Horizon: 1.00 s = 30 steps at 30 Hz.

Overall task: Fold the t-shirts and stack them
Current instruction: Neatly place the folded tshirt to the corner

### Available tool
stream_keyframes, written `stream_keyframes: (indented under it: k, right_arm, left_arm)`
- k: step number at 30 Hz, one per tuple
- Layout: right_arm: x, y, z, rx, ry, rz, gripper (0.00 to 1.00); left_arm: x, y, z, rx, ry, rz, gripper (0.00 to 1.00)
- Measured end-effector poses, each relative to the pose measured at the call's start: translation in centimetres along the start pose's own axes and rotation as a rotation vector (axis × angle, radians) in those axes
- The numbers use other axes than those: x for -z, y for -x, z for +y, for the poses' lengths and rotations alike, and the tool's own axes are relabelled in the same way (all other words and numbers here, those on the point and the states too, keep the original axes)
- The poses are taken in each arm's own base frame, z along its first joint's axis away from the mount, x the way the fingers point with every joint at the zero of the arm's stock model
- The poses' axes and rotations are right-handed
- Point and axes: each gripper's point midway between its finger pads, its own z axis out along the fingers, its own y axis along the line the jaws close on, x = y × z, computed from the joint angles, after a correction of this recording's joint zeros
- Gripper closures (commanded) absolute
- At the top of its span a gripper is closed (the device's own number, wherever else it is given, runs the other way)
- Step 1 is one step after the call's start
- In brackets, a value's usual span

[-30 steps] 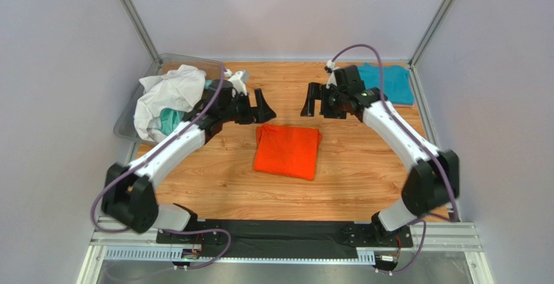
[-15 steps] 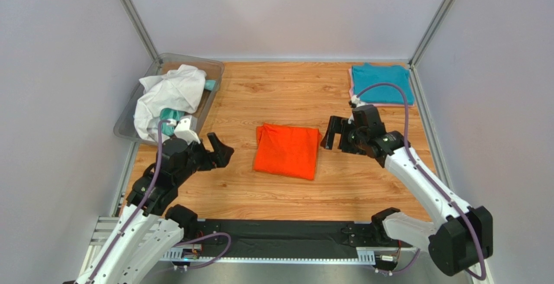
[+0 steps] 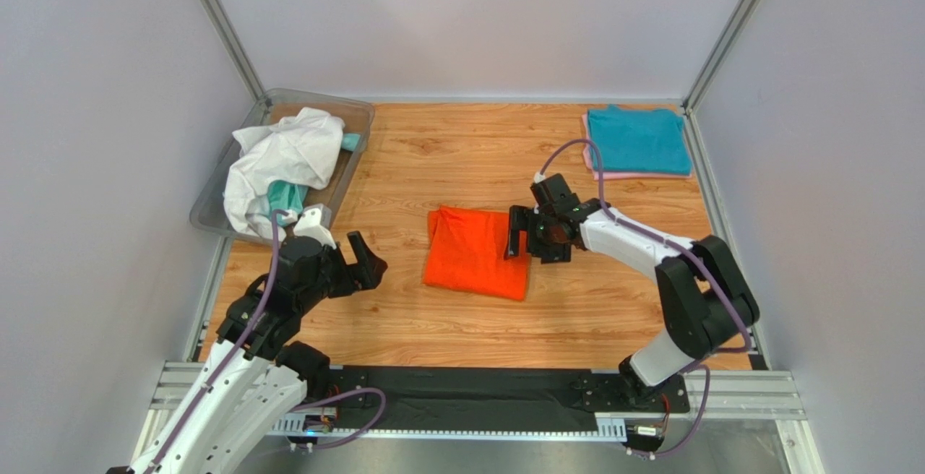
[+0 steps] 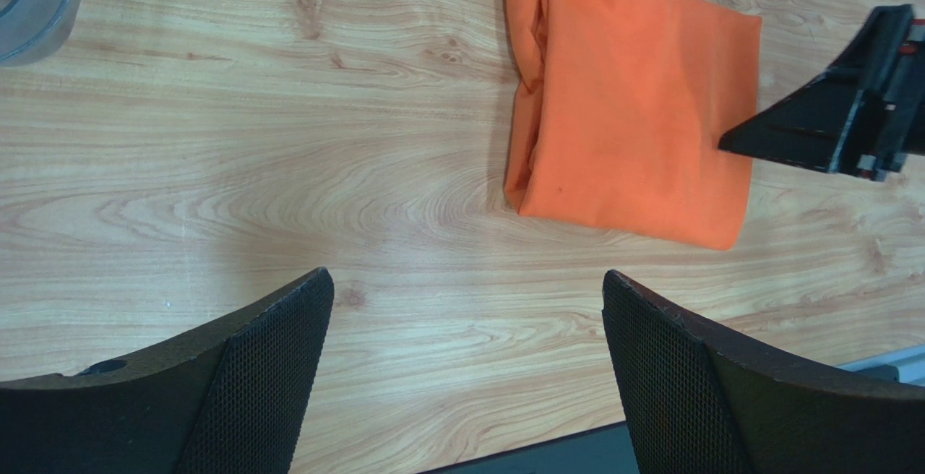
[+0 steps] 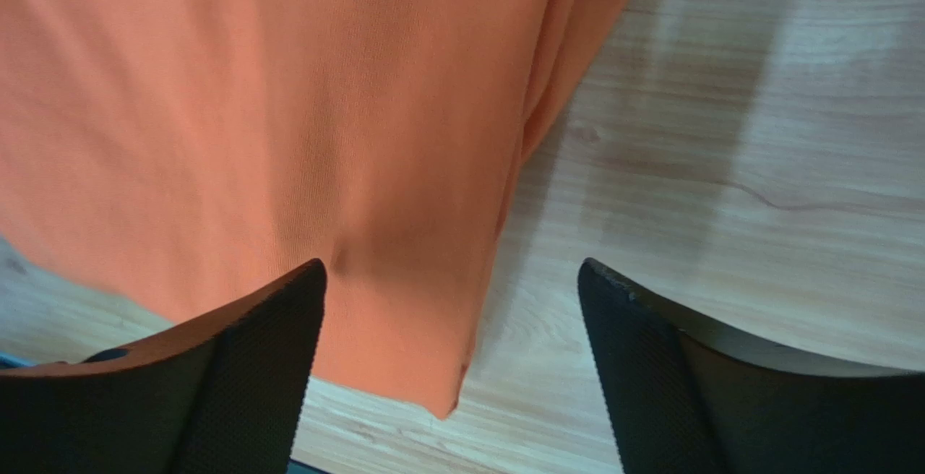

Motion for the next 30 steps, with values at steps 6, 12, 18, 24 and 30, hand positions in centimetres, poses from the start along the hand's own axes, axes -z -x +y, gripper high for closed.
stream_keyframes:
  k: [6,12,18,24,30]
  right_arm:
    - [-2.4,-0.4,0.6,0.031,-0.043,0.035,0.28]
    - [-3.7,0.0,1.7,0.051,-0.058,0.028,0.36]
    - [-4.5,0.8,2.6,0.072,-0.070,0.002,0.57]
    - [-5.1,1.1,3.3,0.086,-0.073,-0.015,0.83]
    - [-5.1,2.6,3.0,0.189,-0.115,-0.062,1.00]
  left_arm:
    - [0.1,0.1,0.0,0.004,-0.003,-0.005,0.00]
    - [0.2,0.1,-0.1,0.013,-0.004,-0.008,0.00]
    - [0.2,0.0,0.0,0.015,-0.002,-0.005,0.00]
    - [0.1,0.0,0.0,0.015,0.001,-0.001,0.00]
    - [0.1,-0.2,0.4,0.014,0.018,0.004,0.00]
